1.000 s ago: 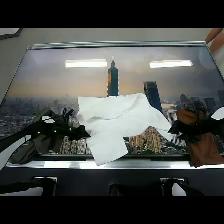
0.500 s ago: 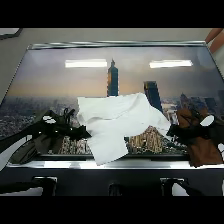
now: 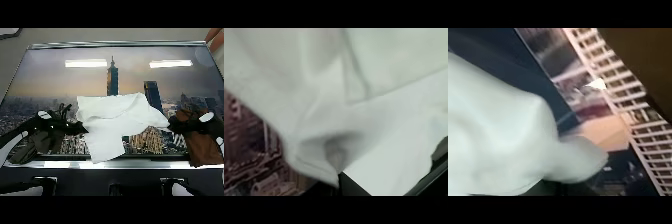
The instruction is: Fold the shirts.
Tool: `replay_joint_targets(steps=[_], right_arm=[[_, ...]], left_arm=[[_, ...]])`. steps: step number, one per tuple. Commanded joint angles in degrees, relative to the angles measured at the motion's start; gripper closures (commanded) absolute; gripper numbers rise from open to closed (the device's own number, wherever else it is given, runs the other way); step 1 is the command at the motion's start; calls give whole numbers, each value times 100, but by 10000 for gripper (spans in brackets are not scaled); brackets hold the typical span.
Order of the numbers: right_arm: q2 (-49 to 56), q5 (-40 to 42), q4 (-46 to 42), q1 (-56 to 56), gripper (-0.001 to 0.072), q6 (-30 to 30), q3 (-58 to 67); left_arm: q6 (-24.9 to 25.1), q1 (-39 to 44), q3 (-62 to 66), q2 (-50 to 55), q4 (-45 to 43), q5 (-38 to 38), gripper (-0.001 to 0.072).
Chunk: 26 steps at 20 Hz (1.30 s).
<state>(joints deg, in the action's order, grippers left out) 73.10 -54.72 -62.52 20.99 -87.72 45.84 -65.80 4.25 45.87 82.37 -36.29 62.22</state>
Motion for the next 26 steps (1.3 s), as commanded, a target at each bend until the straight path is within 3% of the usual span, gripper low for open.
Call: replay_joint_targets(steps=[1, 4, 7, 8, 10, 12, 15, 21, 23, 26], right_arm=[[-452, -750, 345, -13, 675, 474, 944], [-1648, -717, 354, -13, 674, 507, 2472], [-2964, 413, 52, -13, 673, 490, 4059], [-3340, 728, -219, -13, 673, 310, 4415], [-4046, 796, -938, -13, 673, -590, 4833], [-4496, 352, -1397, -13, 673, -1008, 4848], [-4715, -321, -1526, -13, 673, -1069, 4848], [-4708, -400, -1554, -13, 673, -1067, 4848], [-4588, -629, -1582, -13, 673, -1071, 4848], [-3858, -2009, -1593, -13, 673, -1054, 4846]], left_arm=[[-57, -435, 957, -514, -361, 675, 685], [-413, -752, 2647, -1711, -835, 680, 685], [-542, -1156, 4894, -2645, -857, 525, 684], [-776, -1316, 5600, -2916, -1067, 269, 684], [-1394, -1515, 6498, -3401, -1753, -175, 684], [-1591, -1534, 6793, -3797, -1976, -284, 684], [-1683, -1534, 6802, -4148, -1971, -236, 684], [-1700, -1534, 6802, -4103, -1982, 275, 684], [-1700, -1534, 6800, -3915, -1989, 643, 684], [-1722, -1526, 6708, -3215, -1987, 1759, 684]])
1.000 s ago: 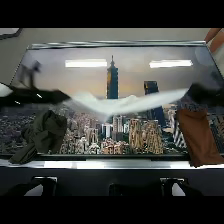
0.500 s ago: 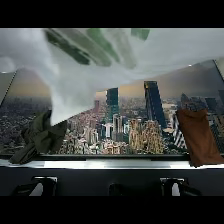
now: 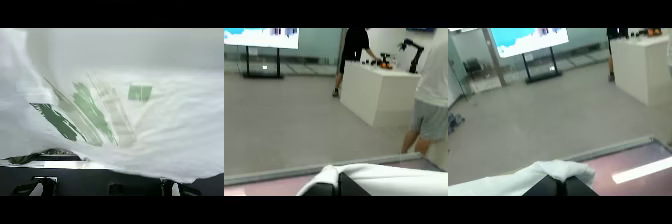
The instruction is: Fold the shirts.
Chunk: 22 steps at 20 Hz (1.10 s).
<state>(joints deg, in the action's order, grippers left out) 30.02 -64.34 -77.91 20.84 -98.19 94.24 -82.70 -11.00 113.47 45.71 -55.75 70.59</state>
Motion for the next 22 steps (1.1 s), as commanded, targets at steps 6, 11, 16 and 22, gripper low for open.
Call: replay_joint_targets(steps=[6, 11, 16, 22], right_arm=[[3314, -2221, 184, -9, 674, 455, -573], [5396, -994, 573, -286, 673, 678, -1314], [6188, 1954, 570, -1062, 673, 837, -1311], [6260, 3414, 627, -1134, 673, 221, -1303]], left_arm=[[411, 713, -2837, 2120, -243, 789, 684], [431, 1113, -4162, 3687, -186, -968, 683], [426, 1215, -3331, 4588, -39, -2039, 683], [166, 1266, -3018, 4774, 22, -3215, 683]])
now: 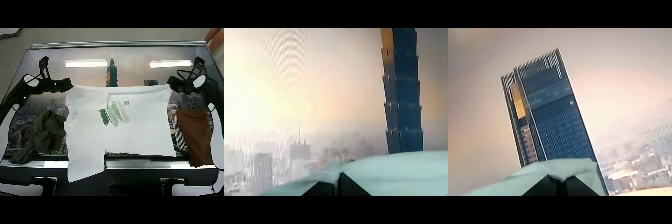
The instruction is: Fold the shirts.
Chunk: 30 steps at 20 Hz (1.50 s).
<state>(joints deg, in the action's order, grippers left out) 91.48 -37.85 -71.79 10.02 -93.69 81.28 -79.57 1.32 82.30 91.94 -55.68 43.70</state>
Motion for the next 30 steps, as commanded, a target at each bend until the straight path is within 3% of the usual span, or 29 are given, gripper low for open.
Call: replay_joint_targets(steps=[1, 5, 7, 12, 18, 23, 30], right_arm=[[168, 588, 17, -63, 673, -232, -7], [234, -24, -162, -35, 672, -90, -4], [-7, -385, -479, 42, 672, -9, -4], [-466, -1731, -734, 227, 672, -44, -7], [-459, -3727, -789, 227, 671, 28, -9], [-459, -4070, -817, 227, 672, 22, -13], [-142, -4076, -695, 229, 671, 28, -192]], left_arm=[[-146, 72, 96, 240, 15, -433, 683], [-142, 212, 101, 415, 17, 111, 682], [120, 188, 101, 146, -81, 527, 682], [107, 127, 85, -262, -208, 2277, 682], [-101, 125, -396, -240, -433, 2863, 682], [-35, 74, -448, -245, -636, 3368, 682], [-61, 42, -514, -50, -649, 3421, 682]])
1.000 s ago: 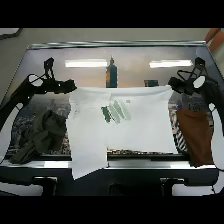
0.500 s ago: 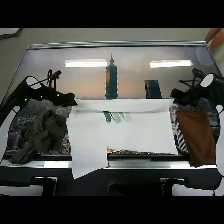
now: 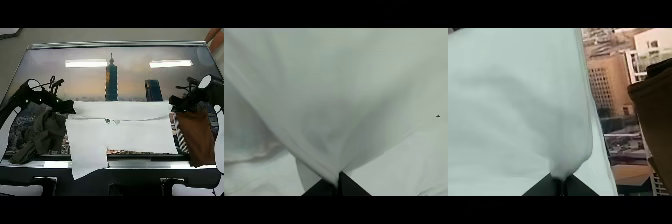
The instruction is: Fold the shirts.
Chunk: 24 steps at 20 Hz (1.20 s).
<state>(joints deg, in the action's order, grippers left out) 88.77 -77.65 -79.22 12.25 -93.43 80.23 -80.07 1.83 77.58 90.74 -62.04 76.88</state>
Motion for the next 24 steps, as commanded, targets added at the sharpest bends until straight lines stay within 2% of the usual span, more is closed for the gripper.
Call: replay_joint_targets(steps=[1, 8, 16, 17, 18, 19, 20, 24], right_arm=[[168, -151, 31, 4, 671, 2, -85], [201, -461, -343, 4, 671, -151, -190], [199, -131, -186, 4, 662, -328, -494], [199, -136, -184, 4, 583, -328, -494], [197, -142, -184, 7, 460, -326, -481], [184, -142, -190, 7, 339, -323, -444], [133, -197, -221, 9, 245, -264, -367], [-358, -619, -92, 431, 216, -20, -175]], left_arm=[[-9, -9, -94, 79, -15, 118, 682], [210, -68, -439, 94, -59, 63, 682], [208, -68, -483, 280, -37, -42, 681], [208, -68, -481, 278, -37, -35, 637], [205, -70, -468, 278, -35, 7, 475], [205, -70, -422, 269, -35, 107, 284], [210, -90, -334, 245, -35, 234, 231], [212, -415, -262, -304, -35, 372, 231]])
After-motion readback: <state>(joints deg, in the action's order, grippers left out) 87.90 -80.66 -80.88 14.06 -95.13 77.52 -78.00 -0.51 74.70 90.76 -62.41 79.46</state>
